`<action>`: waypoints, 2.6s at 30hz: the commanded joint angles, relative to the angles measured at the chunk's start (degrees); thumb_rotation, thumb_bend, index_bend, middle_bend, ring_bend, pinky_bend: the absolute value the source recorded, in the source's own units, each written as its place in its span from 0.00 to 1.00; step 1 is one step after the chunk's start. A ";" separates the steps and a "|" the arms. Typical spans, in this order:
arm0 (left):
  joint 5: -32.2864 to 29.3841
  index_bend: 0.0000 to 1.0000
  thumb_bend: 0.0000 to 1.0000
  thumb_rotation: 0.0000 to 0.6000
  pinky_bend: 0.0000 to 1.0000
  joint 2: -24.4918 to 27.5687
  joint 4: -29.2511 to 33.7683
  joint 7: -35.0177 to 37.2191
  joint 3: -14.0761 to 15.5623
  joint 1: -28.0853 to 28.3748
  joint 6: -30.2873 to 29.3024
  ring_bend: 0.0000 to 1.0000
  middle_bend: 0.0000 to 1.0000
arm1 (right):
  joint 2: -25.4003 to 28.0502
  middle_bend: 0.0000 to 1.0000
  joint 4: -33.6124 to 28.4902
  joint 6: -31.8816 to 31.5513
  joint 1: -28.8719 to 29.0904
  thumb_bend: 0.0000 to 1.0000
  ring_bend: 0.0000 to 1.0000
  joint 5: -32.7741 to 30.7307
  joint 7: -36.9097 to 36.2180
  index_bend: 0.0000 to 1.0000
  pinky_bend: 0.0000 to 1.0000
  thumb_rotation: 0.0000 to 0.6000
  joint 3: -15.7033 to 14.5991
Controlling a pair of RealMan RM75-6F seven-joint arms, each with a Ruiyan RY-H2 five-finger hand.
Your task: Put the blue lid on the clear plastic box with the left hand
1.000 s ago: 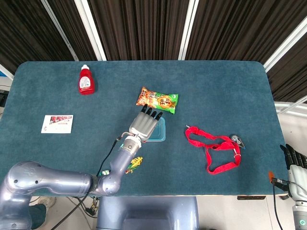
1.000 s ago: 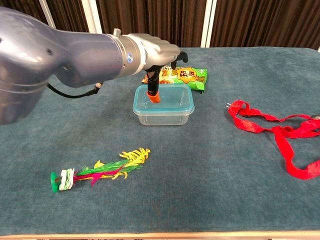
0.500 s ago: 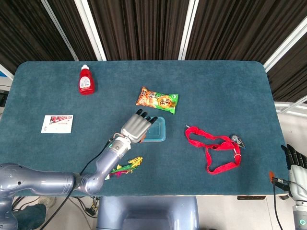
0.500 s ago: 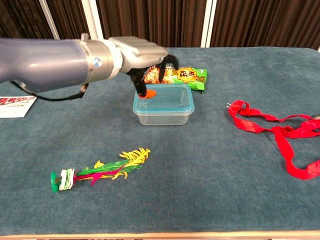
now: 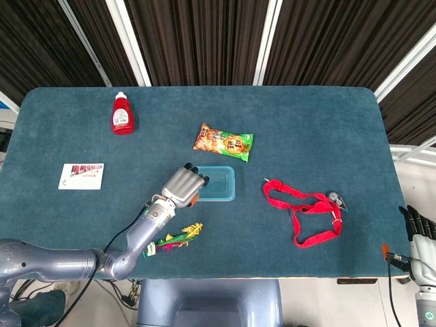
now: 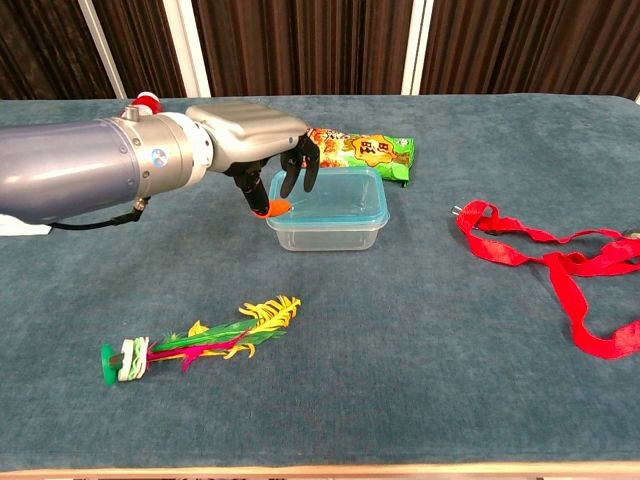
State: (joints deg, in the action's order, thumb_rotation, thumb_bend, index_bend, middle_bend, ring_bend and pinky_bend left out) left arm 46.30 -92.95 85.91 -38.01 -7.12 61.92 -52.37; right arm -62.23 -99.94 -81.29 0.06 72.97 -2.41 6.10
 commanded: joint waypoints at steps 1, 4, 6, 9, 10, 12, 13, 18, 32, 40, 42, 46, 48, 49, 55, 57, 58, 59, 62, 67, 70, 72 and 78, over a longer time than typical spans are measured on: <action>1.86 0.48 0.39 1.00 0.21 -0.30 -0.73 1.64 0.13 -0.78 -0.50 0.27 0.46 | -0.01 0.04 0.01 -0.04 -0.01 0.39 0.02 -0.01 0.01 0.08 0.00 1.00 0.02; 4.51 0.49 0.39 1.00 0.21 -0.59 -1.41 3.63 -0.07 -1.39 -1.17 0.27 0.47 | -0.02 0.04 -0.04 0.01 -0.02 0.39 0.02 -0.12 -0.03 0.08 0.00 1.00 0.03; 6.04 0.48 0.39 1.00 0.21 -0.68 -1.79 4.58 0.08 -1.71 -1.18 0.27 0.47 | -0.04 0.04 -0.05 0.09 0.00 0.39 0.02 -0.16 -0.03 0.08 0.00 1.00 0.02; 6.96 0.49 0.39 1.00 0.21 -0.78 -2.02 5.00 0.41 -1.95 -0.77 0.27 0.47 | -0.04 0.04 -0.06 0.09 0.00 0.39 0.02 -0.14 -0.01 0.08 0.00 1.00 0.01; 7.25 0.49 0.39 1.00 0.21 -0.91 -2.15 5.12 0.47 -2.04 -0.73 0.27 0.47 | -0.01 0.04 -0.10 0.11 -0.01 0.39 0.02 -0.18 -0.01 0.08 0.00 1.00 0.02; 7.80 0.49 0.39 1.00 0.21 -1.24 -2.41 5.46 0.56 -2.20 -0.66 0.27 0.48 | 0.04 0.04 -0.17 0.15 -0.02 0.39 0.02 -0.28 -0.03 0.08 0.00 1.00 0.04; 8.08 0.49 0.39 1.00 0.21 -1.44 -2.54 5.63 0.69 -2.32 -0.56 0.27 0.48 | 0.05 0.04 -0.17 0.14 -0.03 0.39 0.02 -0.33 -0.05 0.08 0.00 1.00 0.07; 9.35 0.49 0.39 1.00 0.21 -2.14 -3.19 5.83 1.49 -2.92 -0.39 0.27 0.48 | 0.08 0.04 -0.20 0.16 -0.03 0.39 0.02 -0.45 -0.16 0.08 0.00 1.00 0.14; 10.77 0.50 0.39 1.00 0.20 -2.85 -4.05 7.15 1.36 -3.81 0.99 0.27 0.49 | 0.07 0.04 -0.23 0.17 -0.06 0.39 0.02 -0.62 -0.16 0.08 0.00 1.00 0.21; 11.25 0.50 0.39 1.00 0.20 -3.81 -5.40 7.15 0.90 -3.87 1.41 0.27 0.49 | 0.12 0.04 -0.32 0.26 -0.08 0.39 0.02 -0.82 -0.15 0.08 0.00 1.00 0.23; 11.31 0.50 0.39 1.00 0.20 -4.01 -5.79 7.21 0.75 -3.80 1.66 0.27 0.49 | 0.10 0.04 -0.32 0.28 -0.07 0.39 0.02 -0.84 -0.14 0.08 0.00 1.00 0.24; 10.93 0.50 0.39 1.00 0.20 -4.25 -6.48 7.00 0.63 -3.70 2.41 0.27 0.49 | 0.12 0.04 -0.35 0.36 -0.06 0.39 0.02 -0.85 -0.14 0.08 0.00 1.00 0.20; 10.70 0.50 0.39 1.00 0.20 -4.32 -6.68 6.96 0.64 -3.75 2.67 0.27 0.49 | 0.13 0.04 -0.37 0.34 -0.07 0.39 0.02 -0.88 -0.13 0.08 0.00 1.00 0.22; 10.60 0.50 0.39 1.00 0.20 -4.32 -6.72 6.96 0.64 -3.78 2.82 0.27 0.49 | 0.13 0.04 -0.38 0.33 -0.08 0.39 0.02 -0.89 -0.12 0.08 0.00 1.00 0.22; 11.43 0.50 0.39 1.00 0.20 -3.45 -5.22 7.18 -0.24 -4.15 1.44 0.27 0.49 | 0.12 0.04 -0.39 0.33 -0.06 0.39 0.02 -0.80 -0.04 0.08 0.00 1.00 0.19; 11.85 0.50 0.39 1.00 0.20 -2.58 -3.80 7.09 -0.71 -4.35 0.55 0.27 0.49 | 0.09 0.04 -0.37 0.36 -0.04 0.39 0.02 -0.79 -0.05 0.08 0.00 1.00 0.18; 11.93 0.50 0.39 1.00 0.20 -2.13 -3.09 6.92 -0.91 -4.43 0.19 0.27 0.49 | 0.09 0.04 -0.35 0.37 -0.04 0.39 0.02 -0.79 -0.03 0.08 0.00 1.00 0.19; 11.98 0.50 0.39 1.00 0.20 -1.79 -2.58 6.78 -1.12 -4.48 -0.14 0.27 0.49 | 0.09 0.04 -0.34 0.37 -0.03 0.39 0.02 -0.79 -0.02 0.08 0.00 1.00 0.19; 12.00 0.50 0.39 1.00 0.20 -0.72 -1.13 6.38 -2.02 -4.45 -0.99 0.27 0.49 | 0.10 0.04 -0.37 0.39 -0.04 0.39 0.02 -0.85 0.01 0.08 0.00 1.00 0.18; 11.49 0.51 0.39 1.00 0.20 -1.08 -2.46 6.71 -4.42 -2.40 0.76 0.27 0.49 | 0.09 0.04 -0.40 0.37 -0.07 0.39 0.02 -1.06 0.00 0.08 0.00 1.00 0.27; 10.03 0.52 0.39 1.00 0.20 -2.42 -5.61 6.46 -6.08 0.04 3.45 0.27 0.51 | 0.09 0.04 -0.41 0.24 -0.11 0.39 0.02 -1.09 0.02 0.08 0.00 1.00 0.31; 8.75 0.52 0.39 1.00 0.20 -3.78 -8.50 5.97 -6.96 1.93 5.46 0.27 0.51 | 0.10 0.04 -0.42 0.19 -0.14 0.39 0.02 -1.15 0.08 0.08 0.00 1.00 0.33; 5.62 0.53 0.39 1.00 0.20 -7.75 -16.16 6.06 -8.58 6.20 10.20 0.27 0.52 | 0.17 0.04 -0.49 0.04 -0.21 0.39 0.02 -1.02 0.05 0.08 0.00 1.00 0.32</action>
State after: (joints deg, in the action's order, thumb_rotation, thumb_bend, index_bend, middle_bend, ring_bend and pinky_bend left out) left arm 53.33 -98.86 72.37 -31.96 -14.82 66.26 -44.13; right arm -62.06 -100.42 -81.25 -0.15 71.96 -2.37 6.42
